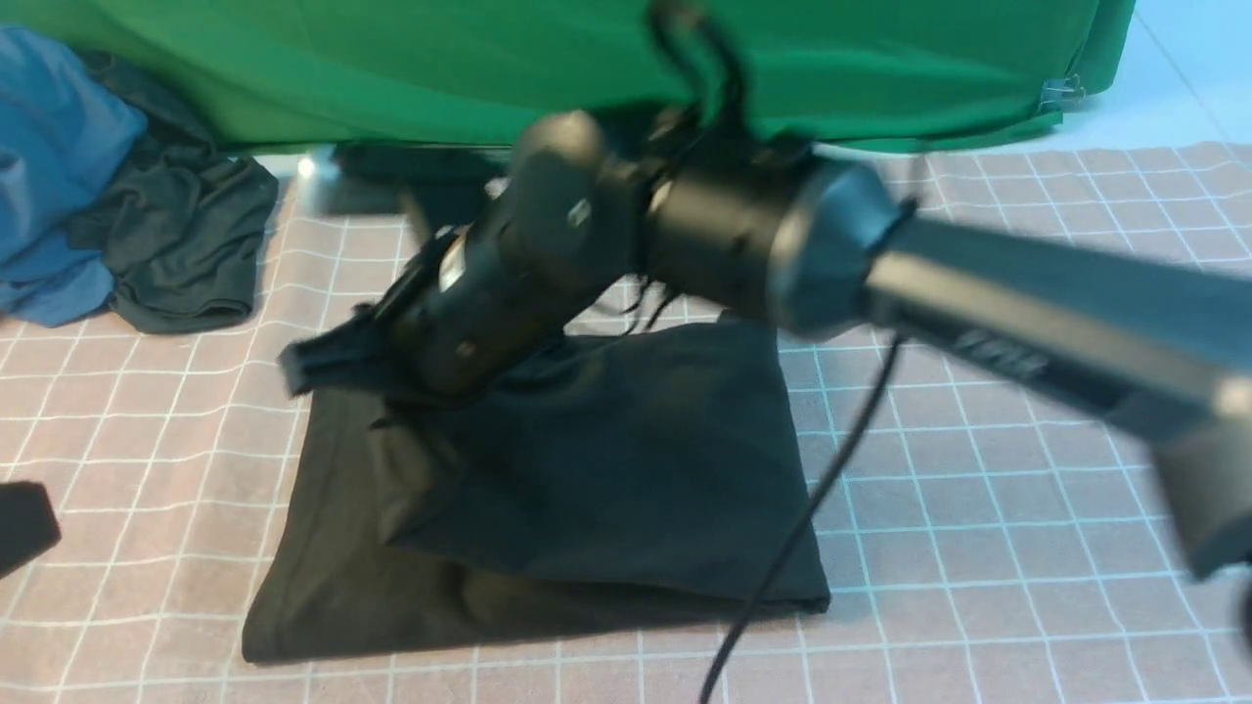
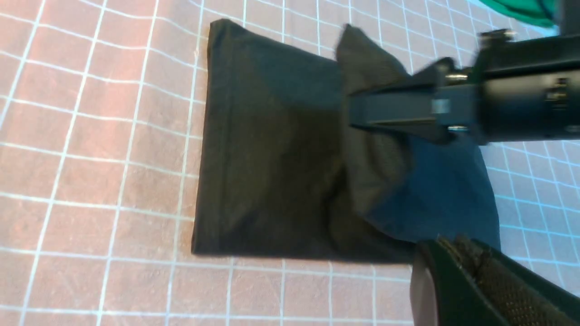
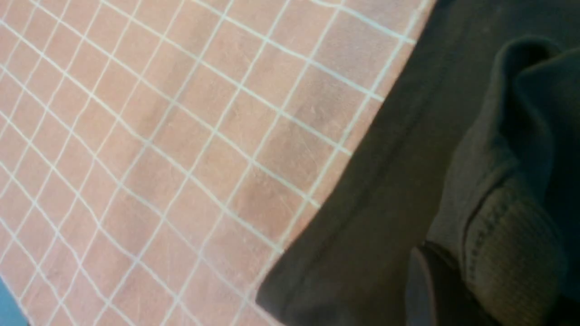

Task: Fold a long-sleeved shirt over a pink coffee tablecloth.
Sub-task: 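Fold the right end of the dark garment over onto its left end with the right gripper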

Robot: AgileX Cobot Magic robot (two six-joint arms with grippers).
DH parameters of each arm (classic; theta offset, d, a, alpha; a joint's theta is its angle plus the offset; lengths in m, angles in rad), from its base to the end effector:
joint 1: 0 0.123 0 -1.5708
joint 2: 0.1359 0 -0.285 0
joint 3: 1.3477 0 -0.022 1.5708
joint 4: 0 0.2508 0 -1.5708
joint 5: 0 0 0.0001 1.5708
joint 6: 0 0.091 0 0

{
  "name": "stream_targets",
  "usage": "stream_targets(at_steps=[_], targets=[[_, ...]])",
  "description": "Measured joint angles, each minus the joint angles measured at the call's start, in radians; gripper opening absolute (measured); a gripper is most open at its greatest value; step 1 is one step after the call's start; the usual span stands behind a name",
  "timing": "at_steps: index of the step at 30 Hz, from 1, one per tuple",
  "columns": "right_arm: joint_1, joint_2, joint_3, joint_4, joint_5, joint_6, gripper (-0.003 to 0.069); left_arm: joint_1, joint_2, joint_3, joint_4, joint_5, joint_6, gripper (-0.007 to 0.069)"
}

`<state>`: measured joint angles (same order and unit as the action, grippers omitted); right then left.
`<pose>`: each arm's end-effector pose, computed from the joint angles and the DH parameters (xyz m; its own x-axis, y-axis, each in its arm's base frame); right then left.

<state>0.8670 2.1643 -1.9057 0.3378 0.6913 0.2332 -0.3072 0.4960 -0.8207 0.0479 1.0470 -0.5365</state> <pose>0.3092 0.3940 0.2484 -0.8207 -0.2461 -0.5156 -0.5068 0.7303 0.4581 0.0623 -0.0158 0.3579 -0.6250 -0.3157 -0.7139 -0.0415 0.9267 -0.3735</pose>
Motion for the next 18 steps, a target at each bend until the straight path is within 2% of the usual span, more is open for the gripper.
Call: stream_targets(at_steps=[6, 11, 14, 16, 18], targets=[[0.017, 0.086, -0.008, 0.072, -0.115, 0.033, 0.0157, 0.000, -0.003, 0.000, -0.004, 0.007, -0.001, 0.0012], [0.017, 0.111, -0.012, 0.113, -0.170, 0.032, 0.0366, 0.000, -0.004, 0.000, -0.011, 0.008, -0.001, 0.0012], [0.010, 0.111, -0.037, 0.116, -0.116, -0.048, 0.0425, 0.000, -0.004, 0.000, -0.011, 0.008, -0.003, 0.0012], [-0.001, 0.111, -0.064, 0.118, -0.046, -0.132, 0.0428, 0.000, -0.004, 0.000, -0.011, 0.009, -0.009, 0.0012], [-0.035, 0.102, -0.126, 0.086, 0.110, -0.222, 0.0380, 0.000, -0.004, 0.000, -0.011, 0.018, -0.020, 0.0012]])
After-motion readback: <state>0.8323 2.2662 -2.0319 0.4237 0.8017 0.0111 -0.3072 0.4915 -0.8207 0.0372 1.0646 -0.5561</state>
